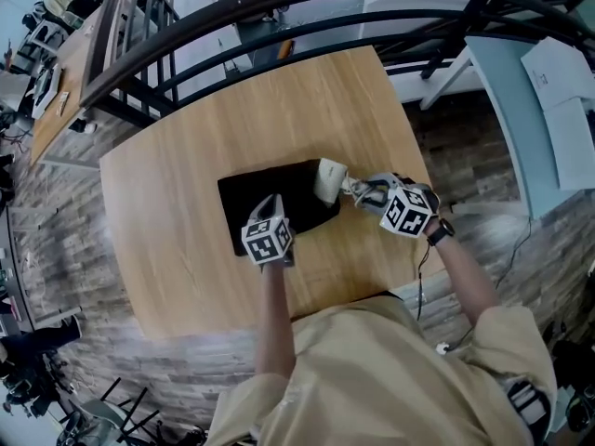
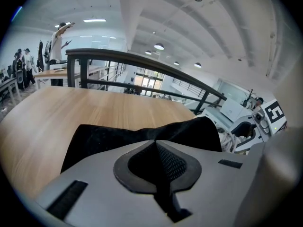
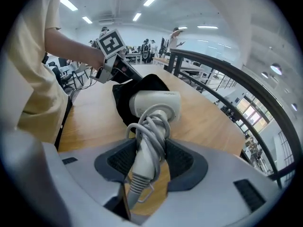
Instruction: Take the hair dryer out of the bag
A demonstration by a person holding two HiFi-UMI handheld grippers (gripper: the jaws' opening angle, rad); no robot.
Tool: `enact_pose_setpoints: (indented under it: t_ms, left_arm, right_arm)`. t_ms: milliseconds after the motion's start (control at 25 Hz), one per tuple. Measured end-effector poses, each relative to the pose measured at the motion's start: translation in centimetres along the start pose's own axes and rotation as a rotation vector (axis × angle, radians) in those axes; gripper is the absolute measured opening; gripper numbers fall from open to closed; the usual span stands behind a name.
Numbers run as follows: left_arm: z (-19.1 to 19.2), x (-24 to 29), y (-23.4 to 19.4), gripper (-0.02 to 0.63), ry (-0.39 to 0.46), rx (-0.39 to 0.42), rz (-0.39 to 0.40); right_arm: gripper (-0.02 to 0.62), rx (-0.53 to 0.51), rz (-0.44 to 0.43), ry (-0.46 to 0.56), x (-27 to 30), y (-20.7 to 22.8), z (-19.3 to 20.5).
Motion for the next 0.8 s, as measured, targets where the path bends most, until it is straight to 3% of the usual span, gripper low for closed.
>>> enact_pose_setpoints:
  t_ms: [240, 520, 800]
  left_arm:
    - [0.0, 0.6, 0.8, 0.017, -0.010, 0.000, 0.011]
    - [0.4, 1.3, 1.2, 0.017, -0.027, -0.002, 0.022]
    - [0.9, 2.0, 1.7, 0.017, -0.039, 0.006, 0.026]
  right_arm:
    - [0.193, 0.226, 0.097, 0.076, -3.0, 0.1, 3.7]
    - [0.193, 0.513, 0.351, 0.177, -1.9, 0.3, 5.8]
    - [0.193, 0.681, 0.445, 0.246, 1.2, 1.2, 6.6]
Point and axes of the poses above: the fingertips, and each gripper's own axes: x forward along the fingers, y to its right, z out of its underside, the point moved 6 cm from there along -x, backward along the fingers, and after that the axes turned 9 degrees about -z, right-handed, at the moved point
